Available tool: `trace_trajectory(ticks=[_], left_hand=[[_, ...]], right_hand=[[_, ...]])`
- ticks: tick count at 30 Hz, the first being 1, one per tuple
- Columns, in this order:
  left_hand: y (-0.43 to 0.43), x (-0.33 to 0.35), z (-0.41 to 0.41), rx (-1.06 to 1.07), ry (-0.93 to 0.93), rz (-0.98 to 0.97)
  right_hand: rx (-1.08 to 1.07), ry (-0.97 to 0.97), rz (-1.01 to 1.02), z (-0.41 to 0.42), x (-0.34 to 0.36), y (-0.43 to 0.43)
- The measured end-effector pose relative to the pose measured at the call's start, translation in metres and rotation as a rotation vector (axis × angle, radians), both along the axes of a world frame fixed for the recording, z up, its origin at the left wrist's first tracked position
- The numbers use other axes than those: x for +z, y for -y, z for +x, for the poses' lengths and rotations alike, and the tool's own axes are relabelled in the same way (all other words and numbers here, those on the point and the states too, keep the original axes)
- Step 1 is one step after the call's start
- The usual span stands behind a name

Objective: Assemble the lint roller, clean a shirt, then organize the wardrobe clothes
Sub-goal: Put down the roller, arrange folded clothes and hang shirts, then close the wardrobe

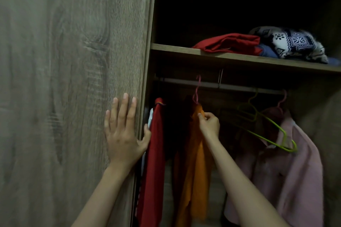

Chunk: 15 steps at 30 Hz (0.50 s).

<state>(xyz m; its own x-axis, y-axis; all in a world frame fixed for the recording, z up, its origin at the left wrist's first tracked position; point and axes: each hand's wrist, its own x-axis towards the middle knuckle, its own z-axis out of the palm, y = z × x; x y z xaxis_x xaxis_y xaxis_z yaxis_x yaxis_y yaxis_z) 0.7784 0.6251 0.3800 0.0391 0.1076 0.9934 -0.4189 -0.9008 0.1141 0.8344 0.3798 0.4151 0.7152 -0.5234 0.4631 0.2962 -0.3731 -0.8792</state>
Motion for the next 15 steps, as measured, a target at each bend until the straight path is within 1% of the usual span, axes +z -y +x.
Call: trace_trajectory(ticks=[4, 6, 10, 15], left_hand=[[0.000, 0.000, 0.000, 0.002, -0.008, 0.005], [0.000, 0.000, 0.000, 0.005, -0.008, 0.005], [0.000, 0.000, 0.001, 0.017, 0.004, 0.006], [0.001, -0.001, 0.002, 0.019, 0.017, 0.005]], right_hand=[[0.014, -0.056, 0.013, 0.008, -0.010, -0.002], [0.031, -0.052, 0.021, 0.006, -0.014, -0.002], [0.091, -0.036, 0.005, 0.003, -0.027, -0.001], [0.124, 0.046, -0.062, -0.007, -0.054, -0.003]])
